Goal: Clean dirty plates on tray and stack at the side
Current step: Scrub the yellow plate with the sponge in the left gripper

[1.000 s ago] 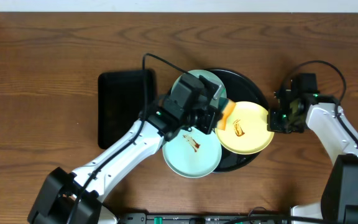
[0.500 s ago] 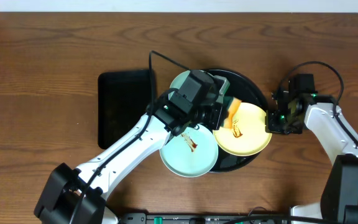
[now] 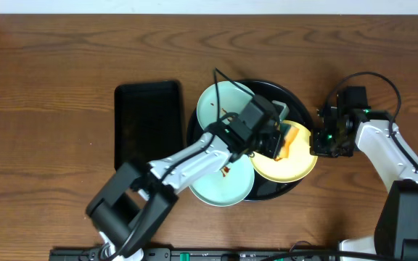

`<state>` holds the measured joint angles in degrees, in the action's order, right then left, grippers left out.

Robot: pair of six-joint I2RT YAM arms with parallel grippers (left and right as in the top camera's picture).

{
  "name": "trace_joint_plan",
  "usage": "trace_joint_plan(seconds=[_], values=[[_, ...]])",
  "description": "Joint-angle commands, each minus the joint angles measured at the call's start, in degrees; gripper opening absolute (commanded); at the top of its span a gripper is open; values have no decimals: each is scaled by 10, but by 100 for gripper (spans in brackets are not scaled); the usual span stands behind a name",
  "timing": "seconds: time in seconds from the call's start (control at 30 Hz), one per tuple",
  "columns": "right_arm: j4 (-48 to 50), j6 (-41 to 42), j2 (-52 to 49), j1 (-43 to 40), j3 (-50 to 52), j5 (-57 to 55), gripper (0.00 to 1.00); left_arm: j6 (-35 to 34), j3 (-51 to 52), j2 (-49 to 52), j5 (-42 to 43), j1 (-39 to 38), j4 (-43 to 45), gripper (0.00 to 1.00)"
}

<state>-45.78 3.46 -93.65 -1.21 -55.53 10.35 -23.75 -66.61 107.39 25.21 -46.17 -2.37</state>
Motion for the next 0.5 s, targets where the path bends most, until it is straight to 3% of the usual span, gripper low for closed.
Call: trace_joint_plan(seconds=[0.0, 0.27, 0.47], values=[[-1, 3, -5, 8, -2, 6, 1, -28, -11, 17, 13, -11, 16, 8], [-1, 3, -5, 8, -2, 6, 1, -40, -11, 43, 9, -23, 9, 7], [-1, 3, -5, 8, -2, 6, 1, -40, -11, 50, -45, -13, -19, 8]])
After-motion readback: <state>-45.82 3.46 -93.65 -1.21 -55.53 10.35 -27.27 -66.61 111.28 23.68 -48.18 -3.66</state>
